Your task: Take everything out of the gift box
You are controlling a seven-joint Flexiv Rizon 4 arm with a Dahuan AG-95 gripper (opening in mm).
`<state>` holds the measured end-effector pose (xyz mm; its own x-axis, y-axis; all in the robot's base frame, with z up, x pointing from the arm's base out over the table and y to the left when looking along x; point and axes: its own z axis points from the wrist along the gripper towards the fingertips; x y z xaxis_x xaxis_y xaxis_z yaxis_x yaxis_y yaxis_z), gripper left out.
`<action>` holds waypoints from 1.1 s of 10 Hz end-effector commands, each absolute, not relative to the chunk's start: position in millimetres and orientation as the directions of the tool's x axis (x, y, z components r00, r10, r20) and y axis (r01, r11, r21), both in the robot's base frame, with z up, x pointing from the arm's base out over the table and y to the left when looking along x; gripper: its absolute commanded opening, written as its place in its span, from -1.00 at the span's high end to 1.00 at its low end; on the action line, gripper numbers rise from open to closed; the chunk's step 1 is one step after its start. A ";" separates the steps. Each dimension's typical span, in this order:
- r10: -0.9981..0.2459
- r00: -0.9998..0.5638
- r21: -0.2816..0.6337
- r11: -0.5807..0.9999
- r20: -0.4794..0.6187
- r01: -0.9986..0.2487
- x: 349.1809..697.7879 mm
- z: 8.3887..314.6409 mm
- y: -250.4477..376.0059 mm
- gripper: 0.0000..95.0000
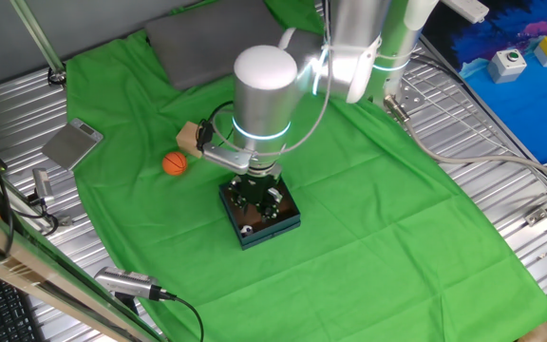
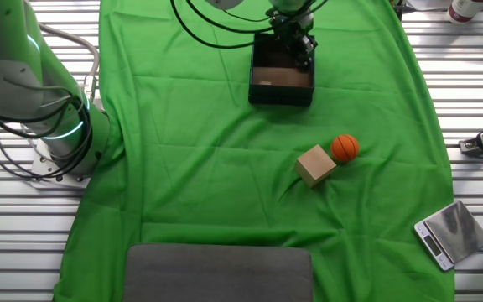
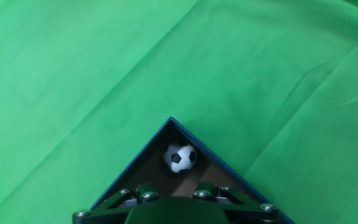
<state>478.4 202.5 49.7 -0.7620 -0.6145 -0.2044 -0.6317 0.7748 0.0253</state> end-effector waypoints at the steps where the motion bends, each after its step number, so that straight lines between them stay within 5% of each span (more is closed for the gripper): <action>1: -0.611 -0.766 0.019 0.779 -0.201 -0.626 476.4 49.6 201.1 1.00; 5: -0.610 -0.767 0.022 0.780 -0.197 -0.626 465.2 59.7 199.5 1.00; 11: -0.608 -0.778 0.023 0.786 -0.158 -0.618 429.2 138.1 190.5 1.00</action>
